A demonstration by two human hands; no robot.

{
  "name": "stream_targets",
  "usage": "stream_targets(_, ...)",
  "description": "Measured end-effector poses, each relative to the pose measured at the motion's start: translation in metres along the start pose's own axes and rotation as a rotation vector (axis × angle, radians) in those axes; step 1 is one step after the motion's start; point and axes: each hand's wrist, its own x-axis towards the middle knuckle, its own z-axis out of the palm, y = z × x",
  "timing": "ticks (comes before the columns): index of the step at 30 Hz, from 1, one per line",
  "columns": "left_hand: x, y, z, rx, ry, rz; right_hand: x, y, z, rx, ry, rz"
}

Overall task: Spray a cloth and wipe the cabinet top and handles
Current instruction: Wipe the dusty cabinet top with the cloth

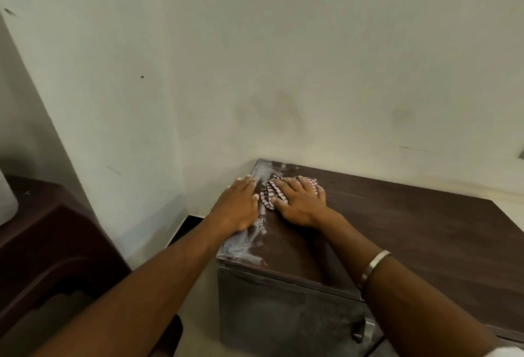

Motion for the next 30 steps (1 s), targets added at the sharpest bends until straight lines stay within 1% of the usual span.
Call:
stream_targets(2, 0.007, -0.001, 0.0, 0.005, -0.007, 0.004, -0.007, 0.002, 0.003, -0.009, 0.031, -0.058)
stream_targets(5, 0.017, -0.001, 0.001, 0.005, -0.015, 0.006, -0.016, 0.022, 0.004, -0.031, 0.066, -0.118)
stream_targets(9, 0.025, 0.0, 0.001, -0.023, -0.013, 0.024, 0.009, 0.037, -0.008, -0.028, 0.037, 0.003)
stream_targets(12, 0.03, 0.002, 0.002, -0.026, -0.006, 0.047, 0.039, 0.024, -0.011, -0.014, -0.004, 0.078)
stream_targets(15, 0.037, 0.002, 0.004, -0.013, 0.001, 0.059, 0.046, 0.013, -0.006, -0.015, 0.001, 0.035)
stream_targets(19, 0.045, -0.005, 0.004, -0.014, -0.001, 0.066, 0.033, 0.028, -0.003, -0.041, 0.085, -0.062)
stream_targets(22, 0.048, -0.009, 0.004, -0.018, -0.007, 0.077, 0.045, 0.04, -0.011, -0.045, 0.07, 0.005)
stream_targets(25, 0.05, -0.014, 0.006, -0.003, -0.011, 0.08, 0.069, 0.034, -0.017, -0.051, 0.029, 0.091)
stream_targets(30, 0.058, -0.02, 0.009, 0.006, -0.017, 0.082, 0.083, 0.014, -0.013, -0.041, 0.015, 0.089)
